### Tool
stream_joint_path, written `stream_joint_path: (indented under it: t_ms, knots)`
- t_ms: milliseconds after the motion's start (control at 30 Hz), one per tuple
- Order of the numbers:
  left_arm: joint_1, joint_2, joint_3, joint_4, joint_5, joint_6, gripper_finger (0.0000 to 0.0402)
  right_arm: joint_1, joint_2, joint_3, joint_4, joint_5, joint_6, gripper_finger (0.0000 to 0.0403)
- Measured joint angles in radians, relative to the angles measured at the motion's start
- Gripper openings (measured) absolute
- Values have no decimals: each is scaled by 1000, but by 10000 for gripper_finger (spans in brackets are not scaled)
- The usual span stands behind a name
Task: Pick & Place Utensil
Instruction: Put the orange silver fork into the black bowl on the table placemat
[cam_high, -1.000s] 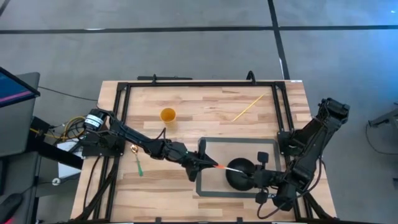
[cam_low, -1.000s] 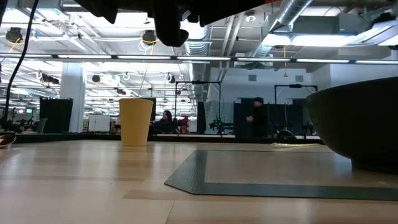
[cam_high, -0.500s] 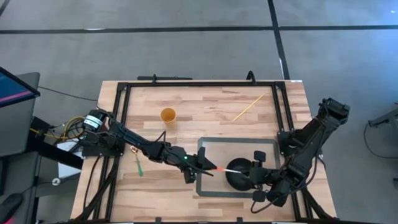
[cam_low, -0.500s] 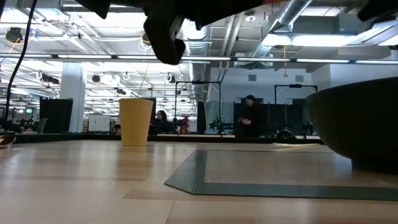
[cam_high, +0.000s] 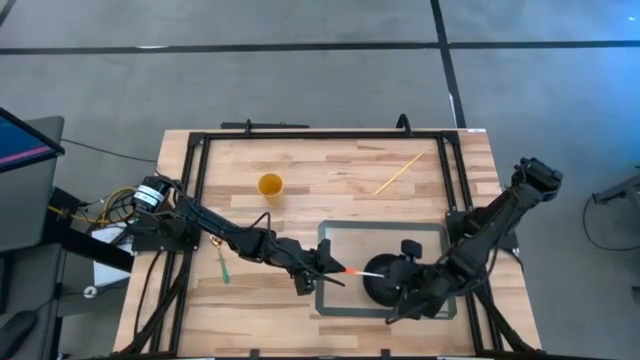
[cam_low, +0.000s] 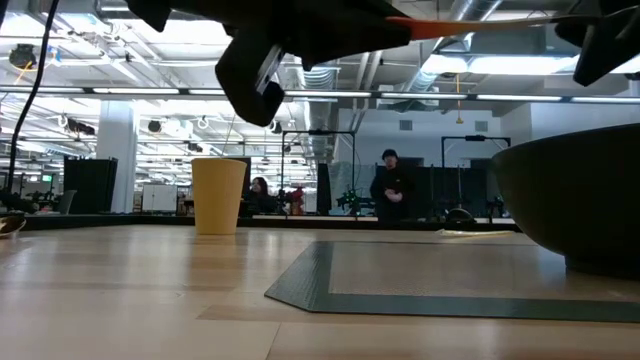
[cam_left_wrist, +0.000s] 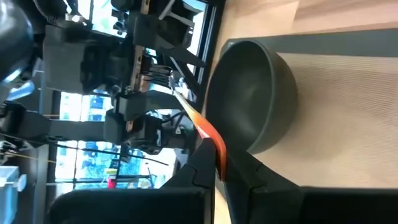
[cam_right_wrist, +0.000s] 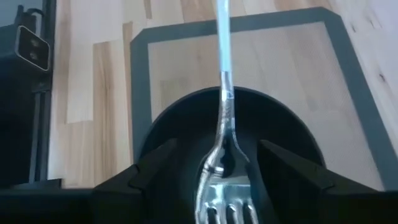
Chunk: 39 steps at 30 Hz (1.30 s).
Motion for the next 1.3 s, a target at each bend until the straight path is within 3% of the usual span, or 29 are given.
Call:
stream_joint_path:
  t_ms: [200,467,633,967,1100,1300]
  knots:
    - [-6,0,0,-14,30,-62,11,-33,0,0,-5,-12,-22,219]
    - [-6,2,-1,-30,-52,-91,11,-41,46,-1,-11,-77,-25,238]
    - [-9,-4,-1,-45,11,-99,10,-41,28,2,-42,-77,-25,240]
    - [-15,-10,-4,-86,-6,-144,10,-18,-21,3,-78,-83,-22,240]
    - [-15,-9,-4,-83,0,-142,10,-14,-21,3,-80,-132,-7,240]
    - [-14,-7,-4,-79,93,-123,10,-16,-4,3,-73,-154,12,228]
